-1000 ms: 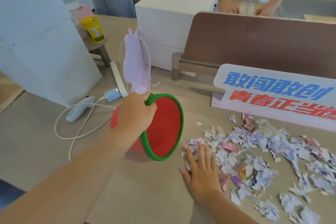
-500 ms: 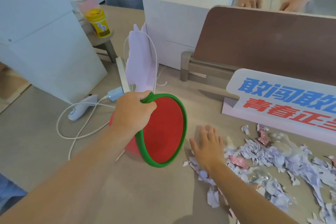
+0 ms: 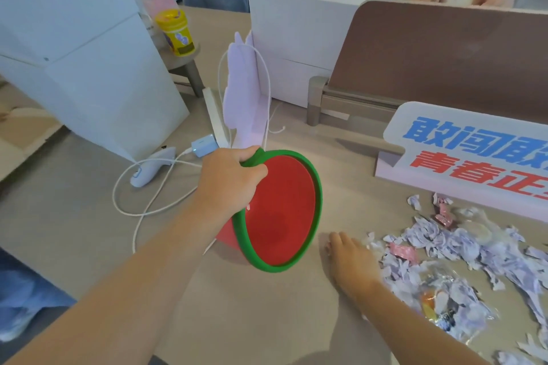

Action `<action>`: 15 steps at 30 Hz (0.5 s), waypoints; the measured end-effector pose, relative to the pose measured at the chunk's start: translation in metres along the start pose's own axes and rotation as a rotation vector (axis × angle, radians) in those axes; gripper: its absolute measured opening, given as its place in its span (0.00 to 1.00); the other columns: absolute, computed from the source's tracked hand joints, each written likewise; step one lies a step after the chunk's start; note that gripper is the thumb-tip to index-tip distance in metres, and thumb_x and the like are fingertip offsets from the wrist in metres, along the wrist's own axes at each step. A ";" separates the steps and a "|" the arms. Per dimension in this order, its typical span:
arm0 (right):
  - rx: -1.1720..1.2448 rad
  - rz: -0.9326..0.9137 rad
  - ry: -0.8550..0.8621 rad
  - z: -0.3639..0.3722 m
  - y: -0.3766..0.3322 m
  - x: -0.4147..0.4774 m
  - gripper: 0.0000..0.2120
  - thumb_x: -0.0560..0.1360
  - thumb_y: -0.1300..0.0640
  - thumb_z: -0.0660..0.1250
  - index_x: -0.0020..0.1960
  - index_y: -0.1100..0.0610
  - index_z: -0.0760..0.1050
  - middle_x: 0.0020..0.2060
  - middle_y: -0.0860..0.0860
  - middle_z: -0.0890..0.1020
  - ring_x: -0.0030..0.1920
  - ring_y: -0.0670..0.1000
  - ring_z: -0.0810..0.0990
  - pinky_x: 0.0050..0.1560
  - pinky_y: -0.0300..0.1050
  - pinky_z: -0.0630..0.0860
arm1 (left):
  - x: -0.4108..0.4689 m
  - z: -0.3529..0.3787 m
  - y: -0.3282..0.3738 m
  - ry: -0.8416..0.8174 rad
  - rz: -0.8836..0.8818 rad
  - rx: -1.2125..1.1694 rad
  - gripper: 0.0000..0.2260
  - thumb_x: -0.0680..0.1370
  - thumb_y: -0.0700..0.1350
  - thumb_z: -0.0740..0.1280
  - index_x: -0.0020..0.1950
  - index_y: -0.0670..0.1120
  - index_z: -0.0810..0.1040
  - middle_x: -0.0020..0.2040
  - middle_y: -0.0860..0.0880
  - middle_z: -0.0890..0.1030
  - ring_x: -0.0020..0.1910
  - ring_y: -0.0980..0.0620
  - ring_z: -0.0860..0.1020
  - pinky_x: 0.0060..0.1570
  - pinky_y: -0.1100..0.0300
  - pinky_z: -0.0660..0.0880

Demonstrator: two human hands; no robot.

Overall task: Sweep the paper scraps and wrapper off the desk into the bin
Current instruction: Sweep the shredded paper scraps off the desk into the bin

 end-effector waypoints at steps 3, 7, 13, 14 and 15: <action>0.181 0.163 -0.011 -0.019 0.004 0.001 0.02 0.77 0.61 0.56 0.49 0.57 0.66 0.48 0.54 0.75 0.42 0.59 0.77 0.36 0.48 0.67 | -0.007 0.001 -0.002 -0.022 -0.002 0.009 0.11 0.70 0.43 0.66 0.36 0.60 0.77 0.28 0.44 0.77 0.22 0.56 0.68 0.25 0.67 0.67; 0.521 0.231 0.297 -0.063 -0.017 -0.009 0.08 0.79 0.56 0.54 0.45 0.59 0.68 0.41 0.54 0.75 0.36 0.57 0.75 0.37 0.49 0.72 | -0.013 0.007 -0.005 -0.015 -0.012 -0.020 0.14 0.70 0.44 0.67 0.53 0.58 0.82 0.28 0.52 0.78 0.22 0.58 0.71 0.24 0.69 0.68; 0.936 0.115 0.326 -0.097 -0.092 0.003 0.08 0.79 0.54 0.55 0.41 0.51 0.66 0.33 0.50 0.76 0.33 0.51 0.79 0.39 0.50 0.75 | -0.024 0.018 0.000 -0.024 0.046 0.029 0.19 0.69 0.47 0.68 0.59 0.55 0.80 0.30 0.58 0.79 0.25 0.57 0.75 0.29 0.64 0.70; 0.893 0.093 0.265 -0.090 -0.098 0.008 0.08 0.78 0.54 0.55 0.41 0.53 0.67 0.37 0.53 0.75 0.37 0.56 0.79 0.41 0.56 0.76 | -0.025 0.018 0.000 -0.024 0.044 0.032 0.19 0.69 0.47 0.68 0.60 0.55 0.80 0.31 0.58 0.80 0.26 0.58 0.75 0.29 0.65 0.69; 0.790 0.058 0.171 -0.082 -0.102 0.011 0.07 0.77 0.54 0.56 0.44 0.55 0.70 0.42 0.56 0.75 0.43 0.60 0.77 0.46 0.59 0.75 | -0.026 0.019 0.000 -0.024 0.043 0.036 0.19 0.69 0.47 0.68 0.60 0.56 0.79 0.31 0.58 0.80 0.25 0.60 0.75 0.28 0.67 0.68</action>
Point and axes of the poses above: each hand's wrist, its own x-axis towards the middle knuckle, its own z-axis out of the palm, y = z × x, the point moved 1 cm from there along x, towards the middle knuckle
